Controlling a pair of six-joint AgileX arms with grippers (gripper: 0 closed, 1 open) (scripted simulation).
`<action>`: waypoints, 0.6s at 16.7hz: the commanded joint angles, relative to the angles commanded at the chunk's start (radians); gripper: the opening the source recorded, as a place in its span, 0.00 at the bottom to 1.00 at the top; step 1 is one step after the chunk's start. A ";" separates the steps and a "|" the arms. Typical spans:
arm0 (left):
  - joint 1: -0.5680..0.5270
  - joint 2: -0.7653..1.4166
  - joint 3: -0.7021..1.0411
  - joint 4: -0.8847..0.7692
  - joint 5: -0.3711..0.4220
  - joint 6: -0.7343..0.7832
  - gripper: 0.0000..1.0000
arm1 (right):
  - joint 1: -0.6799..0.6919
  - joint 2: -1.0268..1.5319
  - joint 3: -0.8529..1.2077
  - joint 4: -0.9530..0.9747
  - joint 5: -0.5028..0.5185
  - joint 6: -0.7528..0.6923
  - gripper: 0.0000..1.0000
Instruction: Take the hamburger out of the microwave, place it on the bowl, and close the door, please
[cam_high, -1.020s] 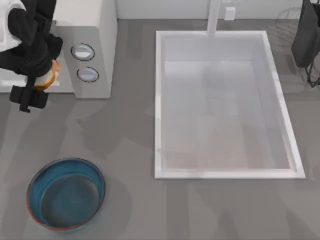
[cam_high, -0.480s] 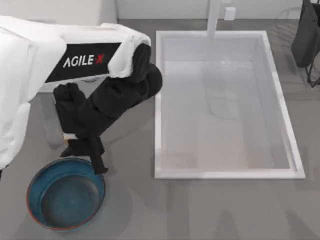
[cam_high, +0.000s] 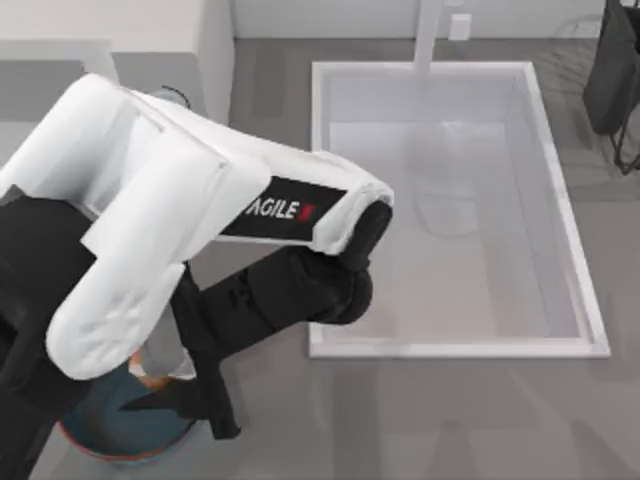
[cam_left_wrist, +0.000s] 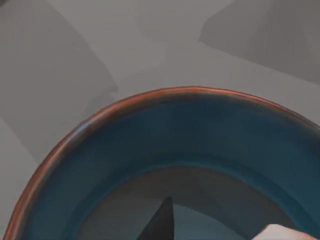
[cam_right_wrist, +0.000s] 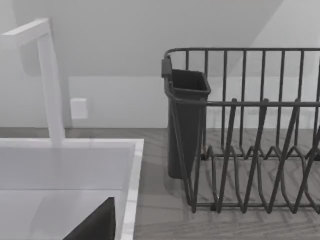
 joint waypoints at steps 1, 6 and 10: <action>0.000 0.000 0.000 0.000 0.000 -0.001 0.00 | 0.000 0.000 0.000 0.000 0.000 0.000 1.00; 0.006 -0.006 0.005 0.004 -0.005 0.000 0.00 | 0.000 0.000 0.000 0.000 0.000 0.000 1.00; 0.011 -0.019 -0.016 0.013 -0.012 0.007 0.00 | 0.000 0.000 0.000 0.000 0.000 0.000 1.00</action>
